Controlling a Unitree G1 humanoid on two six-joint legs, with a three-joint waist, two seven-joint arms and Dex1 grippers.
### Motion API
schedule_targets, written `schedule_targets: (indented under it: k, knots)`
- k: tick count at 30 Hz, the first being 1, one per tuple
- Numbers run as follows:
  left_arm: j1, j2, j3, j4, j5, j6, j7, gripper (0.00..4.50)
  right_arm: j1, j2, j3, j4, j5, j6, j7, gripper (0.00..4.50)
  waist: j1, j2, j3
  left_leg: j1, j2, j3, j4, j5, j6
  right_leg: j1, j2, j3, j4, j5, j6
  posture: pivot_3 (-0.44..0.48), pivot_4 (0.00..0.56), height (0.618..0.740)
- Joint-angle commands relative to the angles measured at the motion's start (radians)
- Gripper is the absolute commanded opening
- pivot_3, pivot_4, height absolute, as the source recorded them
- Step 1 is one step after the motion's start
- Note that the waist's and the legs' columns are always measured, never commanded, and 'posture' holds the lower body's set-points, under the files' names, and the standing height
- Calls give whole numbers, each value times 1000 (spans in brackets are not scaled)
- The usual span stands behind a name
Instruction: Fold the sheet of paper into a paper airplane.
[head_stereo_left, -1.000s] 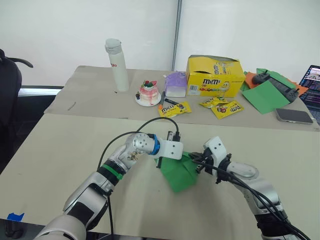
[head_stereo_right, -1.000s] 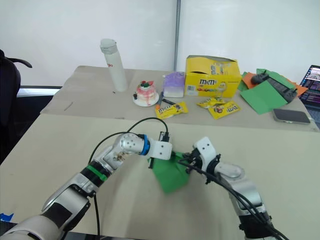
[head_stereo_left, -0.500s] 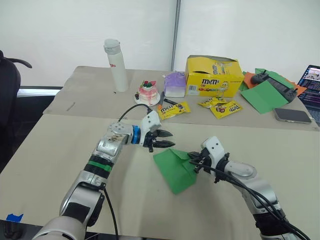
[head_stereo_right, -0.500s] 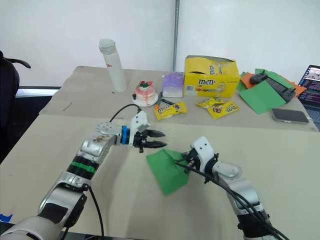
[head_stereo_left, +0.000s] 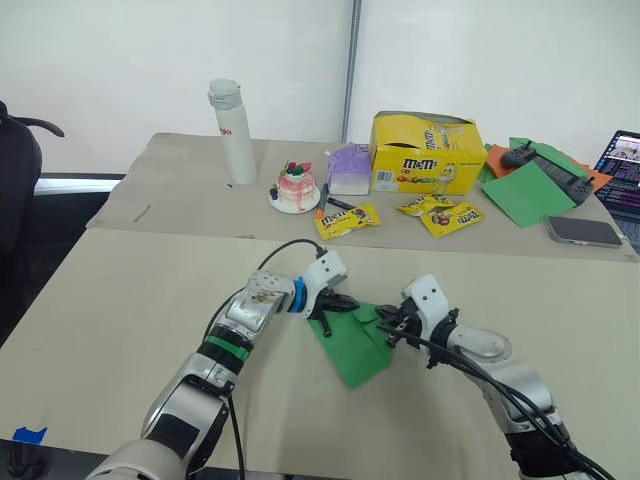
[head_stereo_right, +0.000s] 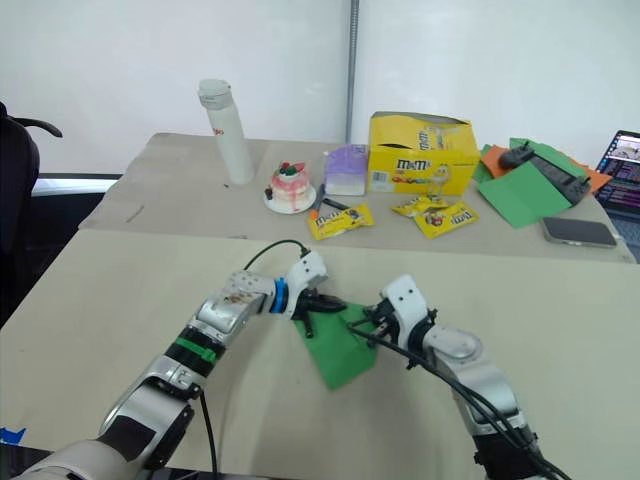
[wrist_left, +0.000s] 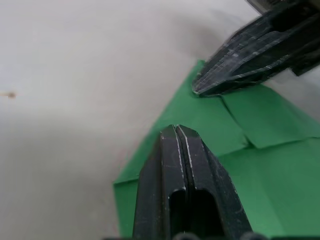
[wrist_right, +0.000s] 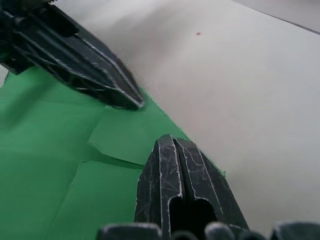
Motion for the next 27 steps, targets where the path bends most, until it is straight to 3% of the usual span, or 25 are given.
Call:
schedule_targets:
  k: [1, 9, 22, 27]
  knots:
    - [15, 3, -23, 27, 37, 31, 29, 25, -34, 3, 2, -19, -29, -25, -19, 0, -1, 0, 0, 0, 0, 0, 0, 0, 0, 0, 0, 0, 0, 0, 0, 0, 150, 740]
    - [25, 5, -44, 10, 44, 20, 28, 25, -43, 7, 43, 32, -86, 0, -42, 0, -1, 1, -1, 0, 0, 0, 0, 0, 0, 0, 0, 0, 0, 0, 0, 0, 150, 740]
    - [38, -2, -28, -12, 16, -17, 19, 25, 38, -37, -130, -52, 1, 14, -25, 0, 3, 0, -1, 1, 0, 0, 0, 0, 0, 1, -1, 0, -1, 0, 0, 0, 150, 740]
    - [36, -15, -24, -24, 8, -27, 13, 25, 89, -124, -151, -112, 11, 18, 35, 0, 3, 1, -2, -1, -1, 0, 0, 0, 0, 0, -1, 0, -1, 0, 0, 0, 150, 740]
